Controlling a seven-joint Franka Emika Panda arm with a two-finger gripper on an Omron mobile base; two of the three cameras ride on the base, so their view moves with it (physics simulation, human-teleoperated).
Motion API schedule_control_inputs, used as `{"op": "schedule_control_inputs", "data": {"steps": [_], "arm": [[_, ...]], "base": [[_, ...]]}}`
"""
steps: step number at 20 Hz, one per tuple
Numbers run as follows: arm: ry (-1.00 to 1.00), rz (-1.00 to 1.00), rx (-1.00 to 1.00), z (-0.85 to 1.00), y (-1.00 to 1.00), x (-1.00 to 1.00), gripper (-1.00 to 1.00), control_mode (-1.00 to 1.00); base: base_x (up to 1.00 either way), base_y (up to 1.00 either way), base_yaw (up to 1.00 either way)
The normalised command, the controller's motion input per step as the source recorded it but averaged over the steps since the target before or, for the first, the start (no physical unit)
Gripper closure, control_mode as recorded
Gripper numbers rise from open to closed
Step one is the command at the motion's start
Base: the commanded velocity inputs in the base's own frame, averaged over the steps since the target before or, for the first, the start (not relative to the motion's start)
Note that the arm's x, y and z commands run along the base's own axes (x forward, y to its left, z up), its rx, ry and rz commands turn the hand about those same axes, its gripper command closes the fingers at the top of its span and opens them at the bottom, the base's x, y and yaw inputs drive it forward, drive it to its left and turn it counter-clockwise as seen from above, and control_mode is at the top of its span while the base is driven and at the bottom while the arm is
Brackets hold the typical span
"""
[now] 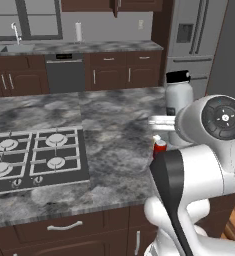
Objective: Pick the water bottle, boxed drink, can from the counter and place them in the open cabinet.
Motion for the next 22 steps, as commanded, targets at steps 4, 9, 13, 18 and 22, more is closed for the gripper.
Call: {"op": "schedule_control_inputs", "data": {"steps": [4, 9, 13, 18, 22], "arm": [[0.00, 0.00, 0.00, 0.00, 0.00, 0.00, 1.00, 1.00], [0.00, 0.00, 0.00, 0.00, 0.00, 0.00, 1.00, 1.00], [0.00, 0.00, 0.00, 0.00, 0.00, 0.00, 1.00, 1.00], [0.00, 0.00, 0.00, 0.00, 0.00, 0.00, 1.00, 1.00], [0.00, 0.00, 0.00, 0.00, 0.00, 0.00, 1.00, 1.00]], "base": [[-0.75, -0.50, -0.01], [-0.60, -1.00, 0.00], [0.00, -1.00, 0.00], [0.18, -1.00, 0.01], [0.54, -1.00, 0.06]]}}
